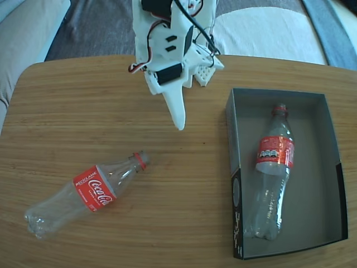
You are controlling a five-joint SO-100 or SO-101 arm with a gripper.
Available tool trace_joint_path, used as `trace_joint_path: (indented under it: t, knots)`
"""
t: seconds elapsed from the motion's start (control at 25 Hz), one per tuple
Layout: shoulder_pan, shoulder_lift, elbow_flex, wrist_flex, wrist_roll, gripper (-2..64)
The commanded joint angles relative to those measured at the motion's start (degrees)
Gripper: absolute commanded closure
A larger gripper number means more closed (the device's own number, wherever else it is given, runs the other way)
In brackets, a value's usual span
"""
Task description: Grasp the bottles and put them in the box.
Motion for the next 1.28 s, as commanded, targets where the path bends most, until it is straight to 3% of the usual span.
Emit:
trace_joint_path:
  t: [0.0,0.12,0.44,0.72,1.24]
  knots:
    - [0.0,0.53,0.62,-3.87,-0.09,11.3]
    - [0.0,-2.46,0.53,-7.03,-0.09,11.3]
    - [0.09,-14.5,-4.48,-7.91,-0.18,11.3]
    - [0.53,-19.78,-4.66,-13.18,-0.53,11.3]
    - [8.09,-25.84,-5.8,-16.08,-10.28,11.3]
